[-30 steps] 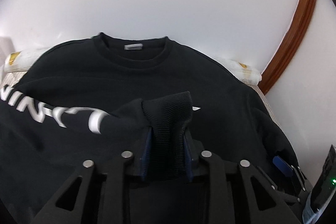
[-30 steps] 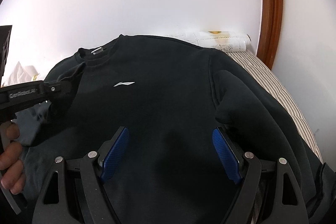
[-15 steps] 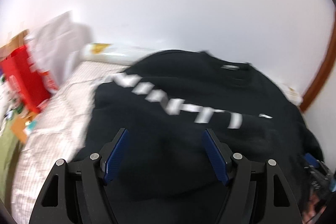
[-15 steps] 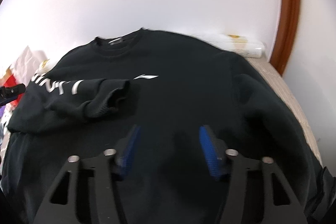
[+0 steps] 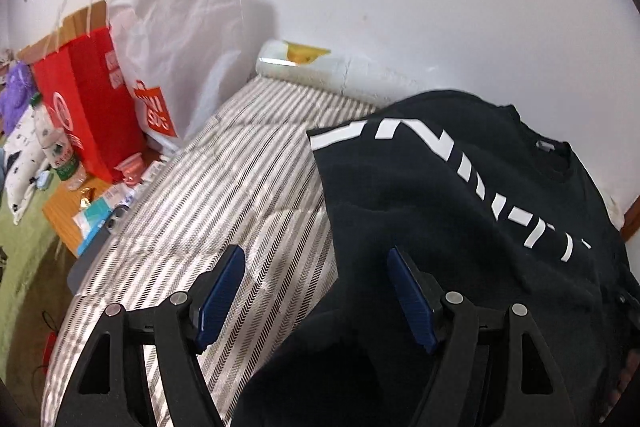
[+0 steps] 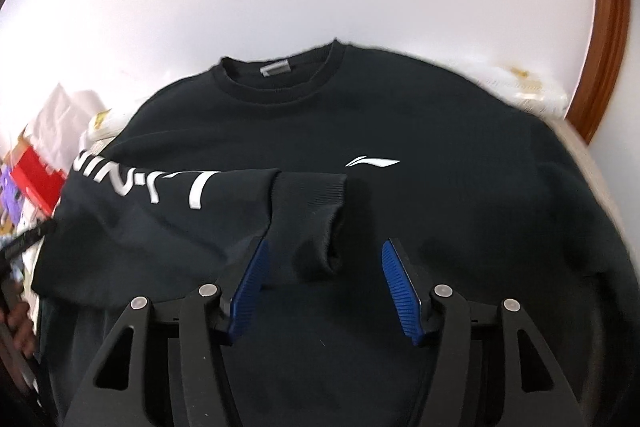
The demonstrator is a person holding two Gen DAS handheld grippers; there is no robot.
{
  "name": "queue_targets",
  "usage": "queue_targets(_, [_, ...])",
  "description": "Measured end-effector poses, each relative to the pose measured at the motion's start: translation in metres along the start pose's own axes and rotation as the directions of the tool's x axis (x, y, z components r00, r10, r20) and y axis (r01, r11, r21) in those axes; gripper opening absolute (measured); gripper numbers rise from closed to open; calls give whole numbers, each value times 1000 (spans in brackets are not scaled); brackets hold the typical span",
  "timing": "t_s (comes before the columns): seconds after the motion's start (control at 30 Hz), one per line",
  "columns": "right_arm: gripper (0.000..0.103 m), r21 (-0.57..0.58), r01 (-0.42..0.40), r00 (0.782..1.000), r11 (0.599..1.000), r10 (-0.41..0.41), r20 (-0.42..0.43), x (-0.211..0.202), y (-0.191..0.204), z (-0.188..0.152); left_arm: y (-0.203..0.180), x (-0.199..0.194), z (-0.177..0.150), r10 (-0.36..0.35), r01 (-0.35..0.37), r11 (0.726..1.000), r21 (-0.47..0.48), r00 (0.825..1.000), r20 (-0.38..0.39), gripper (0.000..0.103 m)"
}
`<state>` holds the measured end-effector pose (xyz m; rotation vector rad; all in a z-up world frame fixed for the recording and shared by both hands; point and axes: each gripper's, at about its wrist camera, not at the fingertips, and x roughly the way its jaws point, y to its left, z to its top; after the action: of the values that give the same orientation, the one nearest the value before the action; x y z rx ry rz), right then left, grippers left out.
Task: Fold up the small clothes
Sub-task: 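Grasp the folded sleeve's cuff with the right gripper and pull it flat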
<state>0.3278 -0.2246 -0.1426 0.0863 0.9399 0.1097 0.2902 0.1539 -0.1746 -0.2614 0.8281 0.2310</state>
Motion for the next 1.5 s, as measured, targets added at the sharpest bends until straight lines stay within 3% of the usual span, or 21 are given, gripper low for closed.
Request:
queue_targets(0.13, [59,45,-7,999,999,8,-42,29,-1,1,4,3,2,-19,19,1000,-1,1000,-4,74])
queue_targets(0.27, [61,83,-55,998,995,57,-22,45,1,-4,1,-1,1,-42,42,999,12,999,6,74])
queue_targets(0.33, [47,26,-24,1000,999,24,0,47,12,-4,1,-2,0,-63,63,998,6,998,11,74])
queue_targets(0.4, [22,-25,-38,999,999,38,31,42,21,-5,0,-4,-1,-75,75,997,1,997,23,74])
queue_targets(0.47, [16,-33,-67,994,997,69,86,31,22,-6,0,-7,-2,-59,59,998,5,997,54,74])
queue_targets(0.63, [15,68,-111,971,991,94,218,-11,-11,-1,-1,-7,-5,-77,77,997,-3,996,52,74])
queue_targets(0.73, [15,101,-30,959,994,1,282,-36,-39,-7,-8,-3,-7,-67,66,998,21,997,33,74])
queue_targets(1.03, [15,146,68,937,987,-114,331,-60,-78,-16,-18,-2,-10,-50,49,997,62,998,24,75])
queue_targets(1.17, [15,190,106,934,976,-164,319,-61,-97,-19,-15,0,-9,-37,36,998,52,999,19,75])
queue_targets(1.4, [15,212,205,962,955,-237,136,-31,-118,-35,-18,2,-9,-29,28,998,62,1000,12,75])
queue_targets(1.5, [15,219,217,961,951,-248,126,-32,-120,-42,-17,3,-9,-30,30,998,55,1000,5,75])
